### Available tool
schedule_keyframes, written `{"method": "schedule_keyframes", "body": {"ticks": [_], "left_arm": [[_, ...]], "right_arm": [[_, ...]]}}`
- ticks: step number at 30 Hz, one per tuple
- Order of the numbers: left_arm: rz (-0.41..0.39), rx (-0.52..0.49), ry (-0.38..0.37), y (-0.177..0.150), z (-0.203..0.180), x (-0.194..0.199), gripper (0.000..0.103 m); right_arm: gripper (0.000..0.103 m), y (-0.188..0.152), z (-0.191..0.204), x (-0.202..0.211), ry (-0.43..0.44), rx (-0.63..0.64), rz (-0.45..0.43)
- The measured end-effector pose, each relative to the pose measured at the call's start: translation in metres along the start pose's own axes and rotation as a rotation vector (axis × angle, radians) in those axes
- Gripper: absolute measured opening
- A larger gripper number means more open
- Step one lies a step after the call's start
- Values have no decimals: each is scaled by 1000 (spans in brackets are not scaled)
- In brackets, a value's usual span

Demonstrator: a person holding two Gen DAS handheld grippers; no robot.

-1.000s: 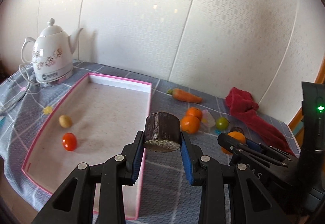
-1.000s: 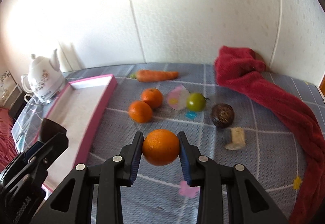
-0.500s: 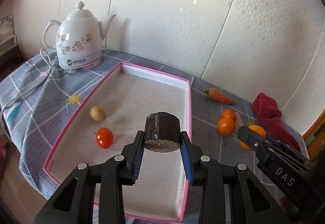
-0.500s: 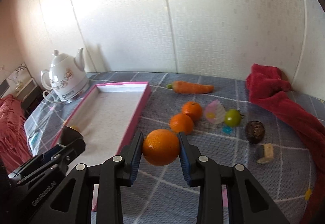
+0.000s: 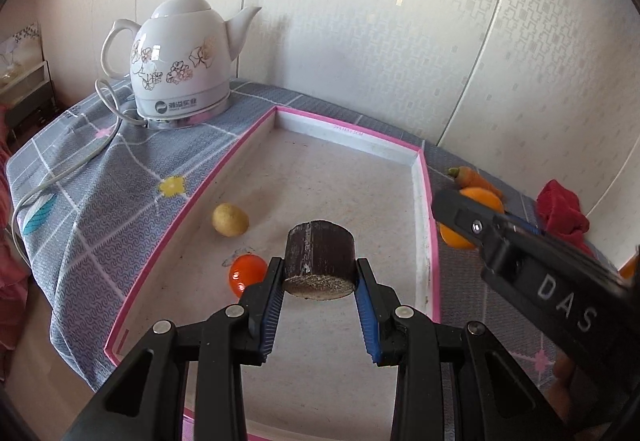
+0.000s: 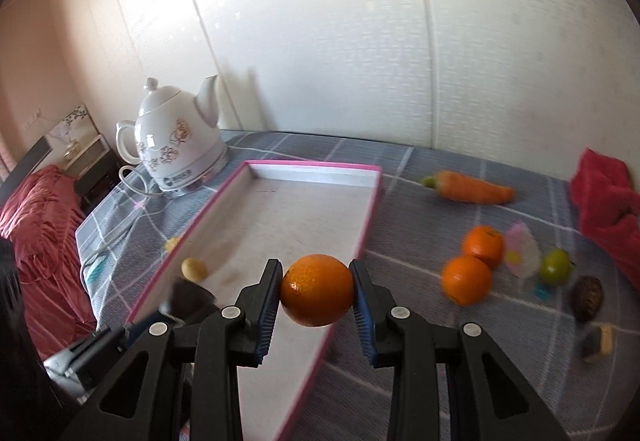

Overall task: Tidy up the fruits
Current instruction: 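Carry the dark slice and the orange over the pink tray with both tools, then open the left tool to drop the dark slice while the right tool drops the orange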

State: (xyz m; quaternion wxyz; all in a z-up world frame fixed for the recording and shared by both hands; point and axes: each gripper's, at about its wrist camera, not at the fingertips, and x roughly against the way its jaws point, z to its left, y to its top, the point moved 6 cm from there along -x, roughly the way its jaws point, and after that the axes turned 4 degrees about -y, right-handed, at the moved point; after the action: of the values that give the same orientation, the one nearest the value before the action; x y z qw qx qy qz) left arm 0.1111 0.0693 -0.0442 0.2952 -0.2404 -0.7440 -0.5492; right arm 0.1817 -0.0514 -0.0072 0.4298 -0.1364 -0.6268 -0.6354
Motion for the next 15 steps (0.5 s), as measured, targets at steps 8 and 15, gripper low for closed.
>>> {"method": "schedule_keyframes", "body": {"ticks": [8, 15], "left_arm": [[19, 29, 22, -2, 8, -6, 35], [31, 27, 35, -3, 5, -10, 35]], "right_arm": [[35, 1, 7, -11, 52, -1, 3], [35, 4, 8, -10, 82, -20, 5]]}}
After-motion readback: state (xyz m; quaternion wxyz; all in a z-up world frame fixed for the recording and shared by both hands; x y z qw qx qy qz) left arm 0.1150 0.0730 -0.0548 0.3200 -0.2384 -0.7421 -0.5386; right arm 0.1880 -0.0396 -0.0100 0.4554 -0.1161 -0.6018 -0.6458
